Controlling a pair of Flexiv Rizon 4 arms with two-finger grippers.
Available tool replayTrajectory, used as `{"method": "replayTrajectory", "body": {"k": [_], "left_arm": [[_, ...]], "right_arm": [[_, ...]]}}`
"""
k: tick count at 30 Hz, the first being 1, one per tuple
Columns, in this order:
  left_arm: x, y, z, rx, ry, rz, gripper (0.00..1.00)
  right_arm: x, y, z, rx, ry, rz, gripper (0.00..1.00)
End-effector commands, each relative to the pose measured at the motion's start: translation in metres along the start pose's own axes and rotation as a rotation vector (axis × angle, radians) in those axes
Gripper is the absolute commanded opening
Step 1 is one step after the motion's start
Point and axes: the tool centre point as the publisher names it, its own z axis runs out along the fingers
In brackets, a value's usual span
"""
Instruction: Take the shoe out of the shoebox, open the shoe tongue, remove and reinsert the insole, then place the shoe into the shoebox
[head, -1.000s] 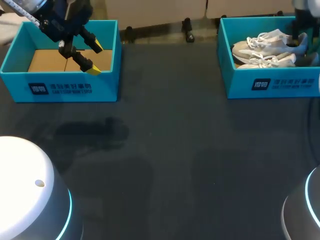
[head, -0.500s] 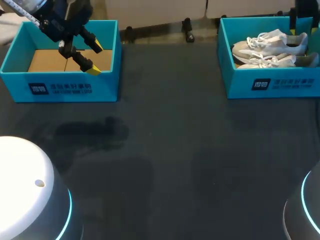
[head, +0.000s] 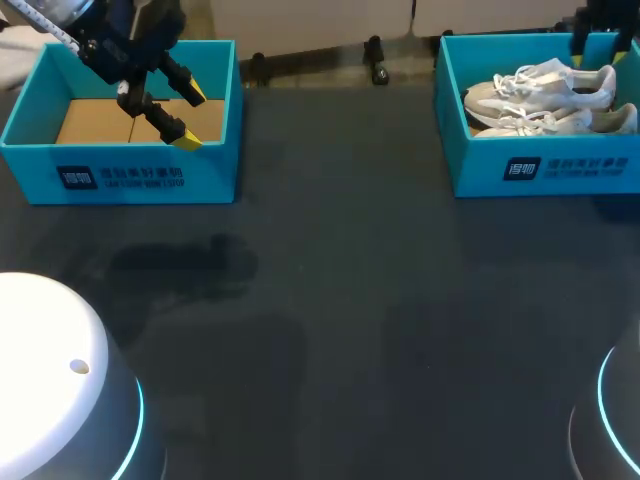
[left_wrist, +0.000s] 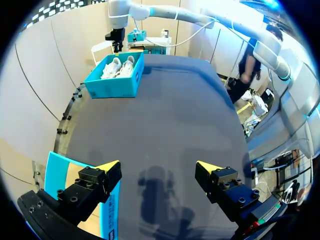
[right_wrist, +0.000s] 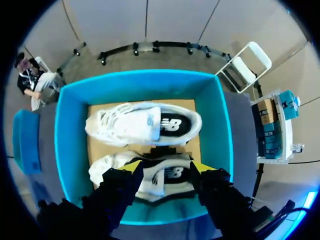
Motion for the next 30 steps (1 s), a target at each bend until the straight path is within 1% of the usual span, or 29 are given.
{"method": "replayTrajectory", "body": {"k": [1, 3, 4, 5, 6, 8, 9, 10, 11, 12, 13, 14, 15, 17, 18, 19, 20, 22, 25, 30], "left_arm": [[0.0, -0.003, 0.001, -0.009, -0.005, -0.031, 1.0], [0.001, -0.008, 0.002, -0.032, -0.013, -0.131, 1.0], [0.0, -0.009, 0.003, -0.05, 0.0, -0.168, 1.0], [-0.001, -0.012, 0.005, -0.07, -0.031, -0.217, 1.0], [-0.001, -0.013, 0.007, -0.084, -0.045, -0.245, 1.0], [-0.001, -0.016, 0.011, -0.118, -0.091, -0.312, 1.0], [-0.002, -0.02, 0.014, -0.158, -0.137, -0.381, 1.0], [-0.003, -0.022, 0.016, -0.167, -0.146, -0.421, 1.0], [-0.005, -0.024, 0.017, -0.201, -0.202, -0.488, 1.0], [-0.006, -0.027, 0.019, -0.21, -0.224, -0.53, 1.0], [-0.009, -0.029, 0.019, -0.248, -0.225, -0.596, 1.0], [-0.013, -0.03, 0.02, -0.238, -0.259, -0.646, 1.0], [-0.016, -0.031, 0.021, -0.261, -0.27, -0.693, 1.0], [-0.023, -0.033, 0.024, -0.272, -0.313, -0.801, 1.0], [-0.026, -0.034, 0.025, -0.293, -0.334, -0.843, 1.0], [-0.028, -0.034, 0.026, -0.282, -0.349, -0.872, 1.0], [-0.031, -0.035, 0.027, -0.307, -0.356, -0.921, 1.0], [-0.036, -0.034, 0.03, -0.313, -0.392, -0.98, 1.0], [-0.045, -0.032, 0.038, -0.35, -0.435, -1.078, 1.0], [-0.059, -0.026, 0.049, -0.356, -0.44, -1.229, 1.0]], "right_arm": [[0.007, -0.028, -0.016, -0.053, -0.009, -0.007, 0.65], [0.011, -0.036, -0.022, -0.05, -0.006, -0.007, 0.65], [0.014, -0.039, -0.024, -0.048, -0.003, -0.007, 0.73], [0.016, -0.043, -0.026, -0.047, -0.002, -0.007, 0.76], [0.019, -0.047, -0.029, -0.047, -0.002, -0.009, 0.86], [0.023, -0.054, -0.032, -0.039, -0.003, -0.014, 0.94], [0.025, -0.057, -0.033, -0.035, 0.0, -0.014, 0.97], [0.027, -0.061, -0.035, -0.032, 0.004, -0.015, 1.0], [0.029, -0.064, -0.037, -0.032, 0.007, -0.016, 1.0], [0.031, -0.068, -0.038, -0.031, 0.014, -0.02, 1.0], [0.033, -0.071, -0.04, -0.031, 0.014, -0.022, 1.0], [0.035, -0.075, -0.042, -0.031, 0.013, -0.027, 1.0], [0.037, -0.078, -0.044, -0.032, 0.02, -0.035, 1.0], [0.041, -0.085, -0.048, -0.028, 0.02, -0.036, 1.0], [0.043, -0.089, -0.05, -0.025, 0.026, -0.032, 1.0], [0.045, -0.093, -0.052, -0.024, 0.027, -0.032, 1.0], [0.047, -0.097, -0.054, -0.02, 0.031, -0.03, 1.0], [0.051, -0.104, -0.058, -0.015, 0.036, -0.028, 1.0], [0.057, -0.114, -0.063, -0.012, 0.043, -0.022, 1.0], [0.065, -0.133, -0.073, -0.016, 0.059, -0.022, 1.0]]}}
